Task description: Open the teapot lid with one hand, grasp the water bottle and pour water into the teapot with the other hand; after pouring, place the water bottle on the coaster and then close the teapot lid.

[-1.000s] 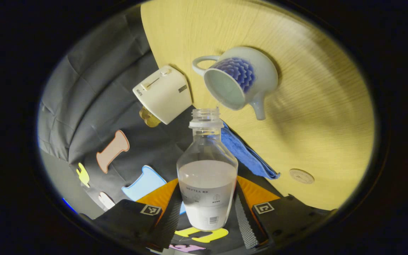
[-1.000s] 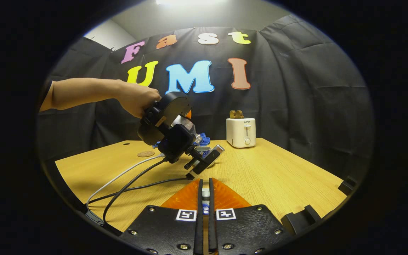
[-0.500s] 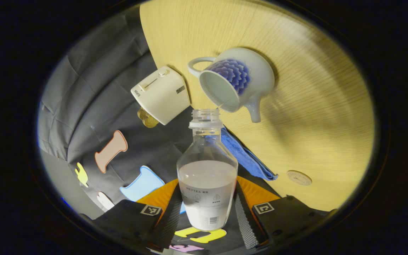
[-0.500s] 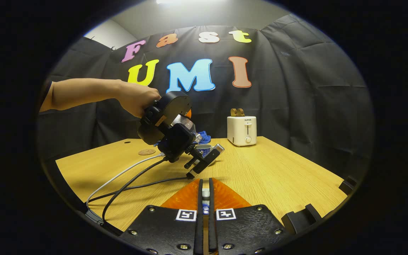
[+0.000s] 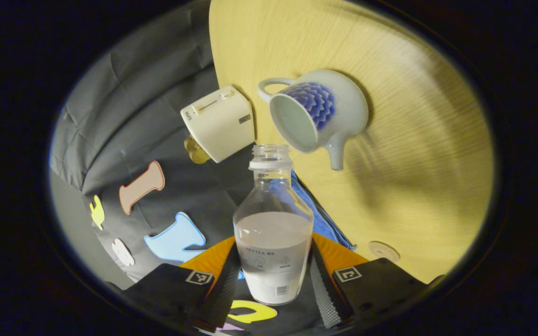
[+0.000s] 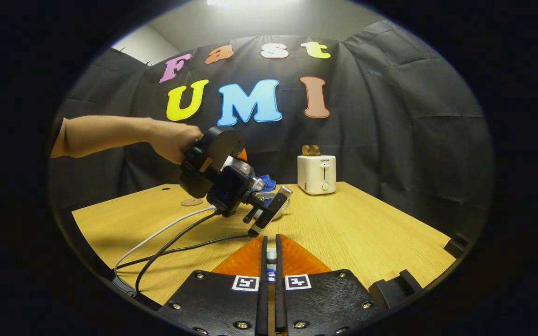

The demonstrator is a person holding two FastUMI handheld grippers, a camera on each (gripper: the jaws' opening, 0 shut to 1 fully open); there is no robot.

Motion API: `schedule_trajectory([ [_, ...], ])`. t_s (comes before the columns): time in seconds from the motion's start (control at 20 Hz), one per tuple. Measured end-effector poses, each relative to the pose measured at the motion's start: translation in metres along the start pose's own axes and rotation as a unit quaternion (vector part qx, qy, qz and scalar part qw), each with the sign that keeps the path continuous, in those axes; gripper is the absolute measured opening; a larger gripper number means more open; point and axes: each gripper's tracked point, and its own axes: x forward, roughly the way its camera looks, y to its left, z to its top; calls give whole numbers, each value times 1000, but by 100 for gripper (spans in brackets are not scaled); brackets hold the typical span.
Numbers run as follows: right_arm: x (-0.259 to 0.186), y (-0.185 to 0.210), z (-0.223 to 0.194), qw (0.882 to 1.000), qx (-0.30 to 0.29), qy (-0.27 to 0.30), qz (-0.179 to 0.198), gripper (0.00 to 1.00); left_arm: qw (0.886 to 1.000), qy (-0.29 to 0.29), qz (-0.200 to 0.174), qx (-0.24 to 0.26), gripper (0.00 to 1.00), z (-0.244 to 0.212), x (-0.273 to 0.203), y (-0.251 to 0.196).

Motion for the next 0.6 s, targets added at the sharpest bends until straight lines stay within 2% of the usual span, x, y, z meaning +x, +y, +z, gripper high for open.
schedule_trajectory([
  [0.2,2,6,5,1000,-6,-2,6,6,996,-14,19,-86,87,-9,-7,-7],
  [0.35,3,15,14,1000,-6,-3,19,6,983,-16,26,-183,87,-29,-15,-15],
  [0.5,5,21,32,999,-9,-21,25,6,954,-14,26,-297,87,-57,-27,-30],
  [0.6,12,23,41,999,-16,-31,25,6,925,-14,31,-377,87,-74,-36,-41],
])
